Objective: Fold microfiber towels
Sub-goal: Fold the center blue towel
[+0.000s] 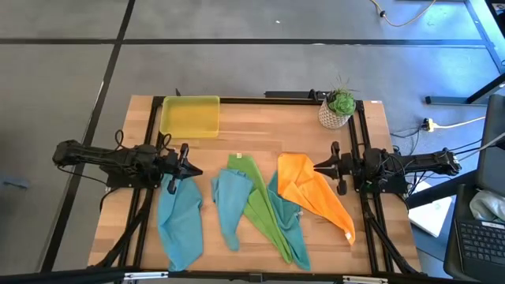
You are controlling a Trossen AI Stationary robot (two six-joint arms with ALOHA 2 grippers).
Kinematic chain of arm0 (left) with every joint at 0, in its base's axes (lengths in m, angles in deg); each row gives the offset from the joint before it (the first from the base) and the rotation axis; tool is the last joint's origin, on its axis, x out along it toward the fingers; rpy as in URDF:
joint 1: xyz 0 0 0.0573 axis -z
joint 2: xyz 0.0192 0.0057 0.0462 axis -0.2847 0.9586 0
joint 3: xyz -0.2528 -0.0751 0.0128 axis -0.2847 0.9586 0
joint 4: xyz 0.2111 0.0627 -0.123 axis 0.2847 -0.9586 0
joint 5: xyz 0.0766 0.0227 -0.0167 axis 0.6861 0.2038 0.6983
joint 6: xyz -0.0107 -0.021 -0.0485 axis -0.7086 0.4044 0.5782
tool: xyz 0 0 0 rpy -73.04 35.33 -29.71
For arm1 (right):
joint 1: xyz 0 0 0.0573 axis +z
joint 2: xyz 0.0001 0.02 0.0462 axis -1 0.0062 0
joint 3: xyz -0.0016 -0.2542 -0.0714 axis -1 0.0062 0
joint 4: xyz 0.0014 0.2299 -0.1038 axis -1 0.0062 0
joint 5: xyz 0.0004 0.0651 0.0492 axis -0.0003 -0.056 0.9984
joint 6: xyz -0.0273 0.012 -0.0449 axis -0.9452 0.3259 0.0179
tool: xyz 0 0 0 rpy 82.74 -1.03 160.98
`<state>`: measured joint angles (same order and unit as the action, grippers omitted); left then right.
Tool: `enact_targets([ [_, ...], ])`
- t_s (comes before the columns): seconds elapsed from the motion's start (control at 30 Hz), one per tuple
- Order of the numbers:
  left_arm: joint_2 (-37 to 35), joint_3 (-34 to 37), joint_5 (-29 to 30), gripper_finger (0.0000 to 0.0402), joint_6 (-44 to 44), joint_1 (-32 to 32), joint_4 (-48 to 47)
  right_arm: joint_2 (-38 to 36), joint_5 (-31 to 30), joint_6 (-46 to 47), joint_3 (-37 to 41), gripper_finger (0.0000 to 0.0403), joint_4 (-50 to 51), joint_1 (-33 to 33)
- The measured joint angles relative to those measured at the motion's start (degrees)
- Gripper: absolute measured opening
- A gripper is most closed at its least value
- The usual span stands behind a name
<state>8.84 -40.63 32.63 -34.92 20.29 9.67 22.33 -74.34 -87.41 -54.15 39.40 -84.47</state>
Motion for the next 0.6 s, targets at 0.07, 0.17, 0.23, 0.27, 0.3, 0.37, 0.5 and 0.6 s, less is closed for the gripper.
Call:
enact_targets([
  [0.07, -0.01, 0.0, 0.0, 0.0014, 0.0, 0.0, 0.0, 0.0, 0.02, -4.22, 0.02, 0.0053, 0.01, 0.0],
  [0.17, 0.01, -0.01, 0.0, 0.0014, 0.0, 0.02, 0.0, 0.0, 0.0, -5.92, 0.02, 0.0053, 0.02, 0.0],
  [0.23, -0.01, 0.0, 0.0, 0.0014, 0.0, 0.0, 0.0, 0.0, 0.01, -6.21, 0.01, 0.0053, 0.02, 0.0],
  [0.27, 0.01, 0.0, 0.0, 0.0014, 0.0, 0.0, 0.0, 0.0, 0.02, -6.15, 0.01, 0.0053, 0.02, 0.0],
  [0.3, -0.01, -0.01, 0.0, 0.0014, 0.0, 0.01, 0.0, 0.0, 0.02, -5.82, 0.02, 0.0053, -0.02, 0.0],
  [0.37, 0.0, -0.01, 0.0, 0.0014, 0.0, 0.0, 0.0, 0.04, -0.09, -3.5, 0.0, 0.0053, -1.59, -0.04],
  [0.5, -0.01, -0.01, 0.0, 0.0014, 0.0, 0.02, 0.0, 0.0, -2.01, 4.46, -0.02, 0.0053, -11.55, -0.11],
  [0.6, 0.0, -0.01, 0.0, 0.0014, 0.0, 0.02, 0.0, 0.1, -9.45, 6.56, -0.01, 0.0053, -15.69, -0.11],
])
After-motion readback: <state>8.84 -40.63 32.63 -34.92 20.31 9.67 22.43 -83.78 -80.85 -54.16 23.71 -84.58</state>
